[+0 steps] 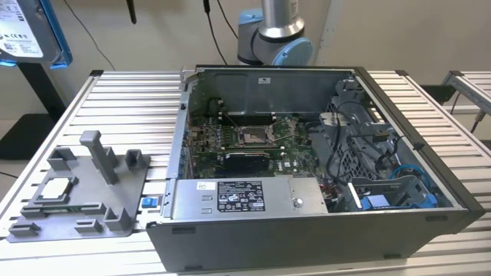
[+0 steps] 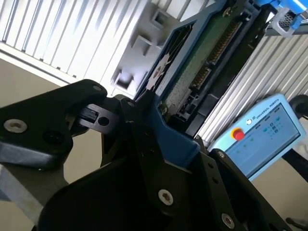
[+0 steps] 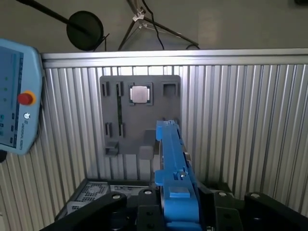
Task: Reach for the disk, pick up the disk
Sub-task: 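Pick up the disk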
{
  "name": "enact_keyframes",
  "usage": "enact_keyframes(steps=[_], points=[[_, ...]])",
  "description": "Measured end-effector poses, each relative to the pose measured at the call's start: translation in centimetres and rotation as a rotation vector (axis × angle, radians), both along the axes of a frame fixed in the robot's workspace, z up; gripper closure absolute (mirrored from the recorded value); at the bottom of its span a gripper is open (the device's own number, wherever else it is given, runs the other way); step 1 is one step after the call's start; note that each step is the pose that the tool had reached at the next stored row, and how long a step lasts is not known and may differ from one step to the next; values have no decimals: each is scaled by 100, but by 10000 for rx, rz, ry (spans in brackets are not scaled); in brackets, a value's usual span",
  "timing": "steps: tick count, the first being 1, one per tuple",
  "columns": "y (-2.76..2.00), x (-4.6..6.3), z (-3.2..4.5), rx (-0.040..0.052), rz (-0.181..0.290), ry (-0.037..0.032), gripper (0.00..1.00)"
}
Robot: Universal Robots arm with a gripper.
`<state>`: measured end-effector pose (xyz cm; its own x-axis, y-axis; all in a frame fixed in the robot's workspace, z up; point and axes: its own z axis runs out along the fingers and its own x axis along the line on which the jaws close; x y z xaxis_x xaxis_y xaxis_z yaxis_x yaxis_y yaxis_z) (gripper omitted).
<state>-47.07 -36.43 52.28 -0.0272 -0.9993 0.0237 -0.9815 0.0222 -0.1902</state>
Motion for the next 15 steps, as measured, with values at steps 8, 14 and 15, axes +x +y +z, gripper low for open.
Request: enact_keyframes(steps=[8, 14, 15], points=[[0, 0, 2, 0, 0, -1, 100], [0, 32, 2, 0, 0, -1, 100], [0, 49, 2, 1, 0, -2, 100]])
